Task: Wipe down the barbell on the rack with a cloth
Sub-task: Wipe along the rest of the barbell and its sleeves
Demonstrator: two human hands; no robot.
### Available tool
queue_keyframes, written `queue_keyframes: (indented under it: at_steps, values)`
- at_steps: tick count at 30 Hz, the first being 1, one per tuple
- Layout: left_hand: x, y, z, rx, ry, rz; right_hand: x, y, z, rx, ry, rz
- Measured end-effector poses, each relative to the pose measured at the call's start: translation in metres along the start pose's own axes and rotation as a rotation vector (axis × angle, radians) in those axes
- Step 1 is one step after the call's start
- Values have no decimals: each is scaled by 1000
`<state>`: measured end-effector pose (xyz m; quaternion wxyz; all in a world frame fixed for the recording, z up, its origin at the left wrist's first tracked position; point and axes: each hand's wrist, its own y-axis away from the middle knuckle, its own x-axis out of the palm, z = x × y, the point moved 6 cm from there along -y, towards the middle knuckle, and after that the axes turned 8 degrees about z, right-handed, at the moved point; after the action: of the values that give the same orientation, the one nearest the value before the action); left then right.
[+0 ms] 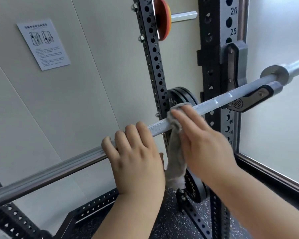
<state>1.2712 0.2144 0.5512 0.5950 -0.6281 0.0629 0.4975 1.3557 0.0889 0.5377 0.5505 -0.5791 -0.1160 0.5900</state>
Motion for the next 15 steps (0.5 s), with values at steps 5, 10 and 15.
queue_keyframes:
  at_steps: [5,10,15]
  values:
    - [1,-2,-9,-6,2,-57,15,8,9,25,-46,2]
    - [1,-10,-7,-5,-20,-124,8,5,-3,-67,18,-18]
    - [-1,-18,-2,10,-52,-23,12,5,-17,90,-76,-56]
